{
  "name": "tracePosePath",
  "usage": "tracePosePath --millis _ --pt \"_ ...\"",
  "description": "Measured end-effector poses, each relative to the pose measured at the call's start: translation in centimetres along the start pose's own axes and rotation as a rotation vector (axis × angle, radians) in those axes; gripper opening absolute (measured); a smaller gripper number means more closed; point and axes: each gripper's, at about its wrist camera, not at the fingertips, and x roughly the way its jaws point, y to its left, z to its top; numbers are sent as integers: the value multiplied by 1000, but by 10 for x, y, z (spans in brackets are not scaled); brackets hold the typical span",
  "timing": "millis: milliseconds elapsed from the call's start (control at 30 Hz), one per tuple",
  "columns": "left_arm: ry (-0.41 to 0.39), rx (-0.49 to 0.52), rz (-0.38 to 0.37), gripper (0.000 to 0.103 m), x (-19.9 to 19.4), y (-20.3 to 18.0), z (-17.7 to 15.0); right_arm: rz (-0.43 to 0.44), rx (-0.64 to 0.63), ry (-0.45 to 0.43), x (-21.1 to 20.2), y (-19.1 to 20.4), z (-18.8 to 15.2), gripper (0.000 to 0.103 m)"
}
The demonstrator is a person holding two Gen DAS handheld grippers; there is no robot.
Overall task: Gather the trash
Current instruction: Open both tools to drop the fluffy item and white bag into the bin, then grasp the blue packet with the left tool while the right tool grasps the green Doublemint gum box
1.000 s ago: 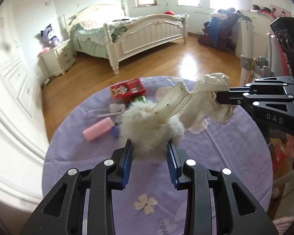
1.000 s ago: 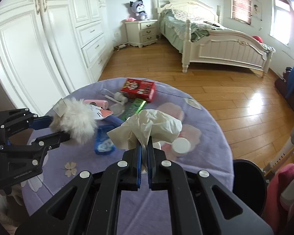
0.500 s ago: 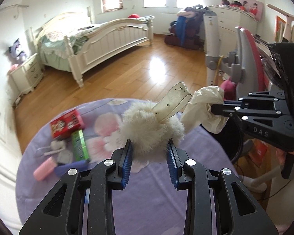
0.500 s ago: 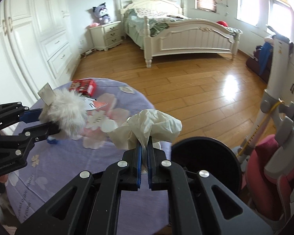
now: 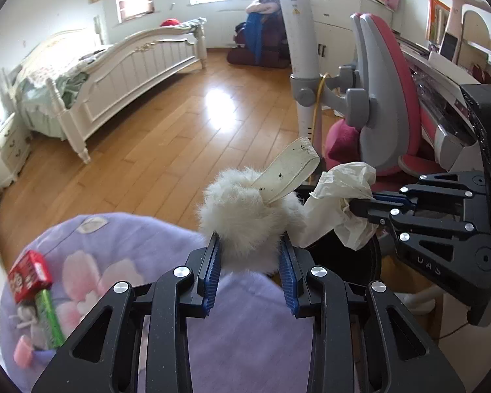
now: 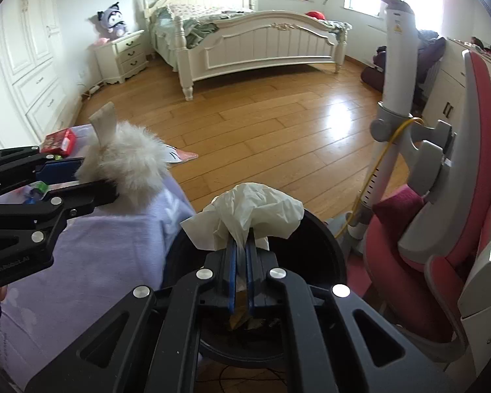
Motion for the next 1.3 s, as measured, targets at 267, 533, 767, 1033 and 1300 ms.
tracePosePath --millis 267,533,767,1033,1300 --pt "55 61 -14 34 48 -28 19 -23 45 24 15 -24 -1 5" --pt "68 37 -2 54 62 -27 21 -30 79 59 30 -31 1 40" --pt "51 3 12 54 48 -11 19 -54 89 33 25 -31 4 62" --pt "14 -30 50 54 8 13 -2 -26 46 20 19 -3 11 62" --pt "8 -128 149 54 -41 67 -52 42 -23 10 19 52 19 62"
